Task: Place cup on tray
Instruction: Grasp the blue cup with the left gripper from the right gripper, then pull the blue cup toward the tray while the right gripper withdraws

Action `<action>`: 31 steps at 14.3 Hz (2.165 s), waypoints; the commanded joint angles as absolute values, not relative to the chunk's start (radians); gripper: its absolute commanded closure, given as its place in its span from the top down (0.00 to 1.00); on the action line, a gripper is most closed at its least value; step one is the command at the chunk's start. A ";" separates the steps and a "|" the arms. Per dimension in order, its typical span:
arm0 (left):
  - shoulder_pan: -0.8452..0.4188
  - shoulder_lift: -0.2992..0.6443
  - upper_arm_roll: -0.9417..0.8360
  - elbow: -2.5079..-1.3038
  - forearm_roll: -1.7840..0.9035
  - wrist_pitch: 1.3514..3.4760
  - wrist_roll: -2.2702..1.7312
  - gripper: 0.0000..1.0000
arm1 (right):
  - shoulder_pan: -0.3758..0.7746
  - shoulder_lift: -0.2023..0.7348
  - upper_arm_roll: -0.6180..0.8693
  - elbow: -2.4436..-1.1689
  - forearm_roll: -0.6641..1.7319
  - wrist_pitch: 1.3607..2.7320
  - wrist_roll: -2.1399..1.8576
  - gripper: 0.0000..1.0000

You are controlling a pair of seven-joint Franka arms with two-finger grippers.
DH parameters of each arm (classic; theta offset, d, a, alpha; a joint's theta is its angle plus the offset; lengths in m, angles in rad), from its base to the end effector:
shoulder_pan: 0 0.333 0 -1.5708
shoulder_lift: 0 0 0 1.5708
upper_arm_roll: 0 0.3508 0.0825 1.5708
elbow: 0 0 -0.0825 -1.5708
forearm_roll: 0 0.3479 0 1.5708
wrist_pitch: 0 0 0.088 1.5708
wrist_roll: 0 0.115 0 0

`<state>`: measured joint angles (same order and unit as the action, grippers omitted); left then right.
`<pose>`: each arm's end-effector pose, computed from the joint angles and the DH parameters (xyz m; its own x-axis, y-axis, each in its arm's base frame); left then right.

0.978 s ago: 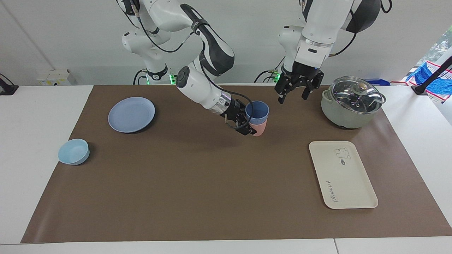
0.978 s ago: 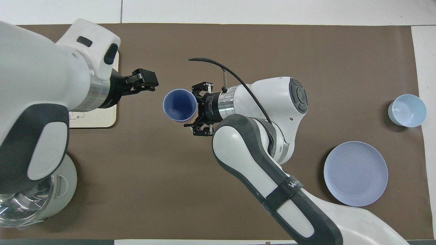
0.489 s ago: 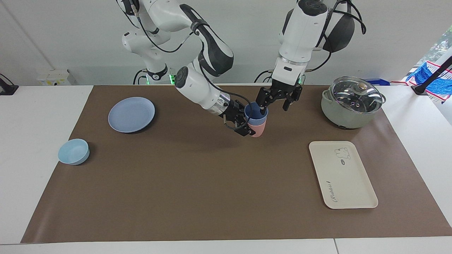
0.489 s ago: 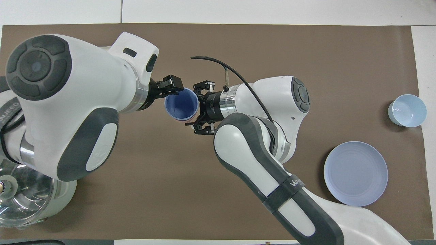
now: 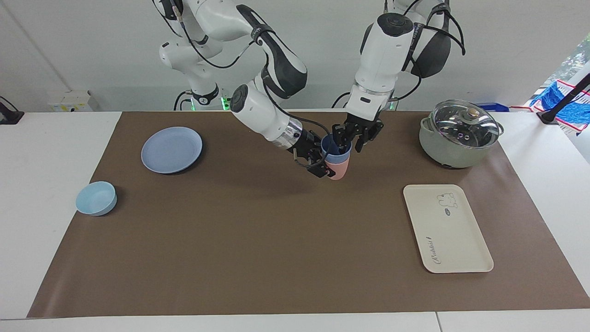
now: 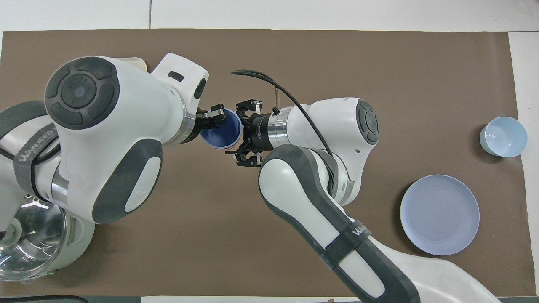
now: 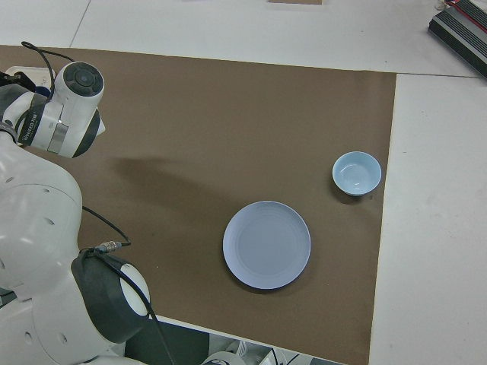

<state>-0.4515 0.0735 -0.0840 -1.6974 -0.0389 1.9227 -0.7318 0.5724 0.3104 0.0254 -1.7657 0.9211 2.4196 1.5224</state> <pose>0.4893 -0.2918 0.5883 0.9740 0.2109 0.0829 0.1988 -0.9708 0.1339 0.5368 0.3729 0.4705 0.0662 -0.7139 -0.6971 -0.9942 0.0120 -0.1066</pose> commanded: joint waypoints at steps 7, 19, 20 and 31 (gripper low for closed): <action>-0.466 0.075 -0.071 -1.674 -0.037 1.888 -0.744 0.00 | 0.575 0.295 0.026 -1.787 0.940 2.444 1.532 0.00; -0.456 0.058 -0.057 -1.438 -0.074 1.622 -0.758 0.00 | 0.529 0.288 0.025 -1.810 0.937 2.428 1.497 0.00; -0.453 0.058 -0.055 -1.416 -0.081 1.588 -0.759 0.00 | 0.503 0.285 0.025 -1.821 0.937 2.416 1.476 0.00; -0.039 0.060 -0.046 -1.617 -0.113 1.831 -0.347 0.00 | -0.046 0.276 0.021 -1.804 0.827 1.942 0.990 0.00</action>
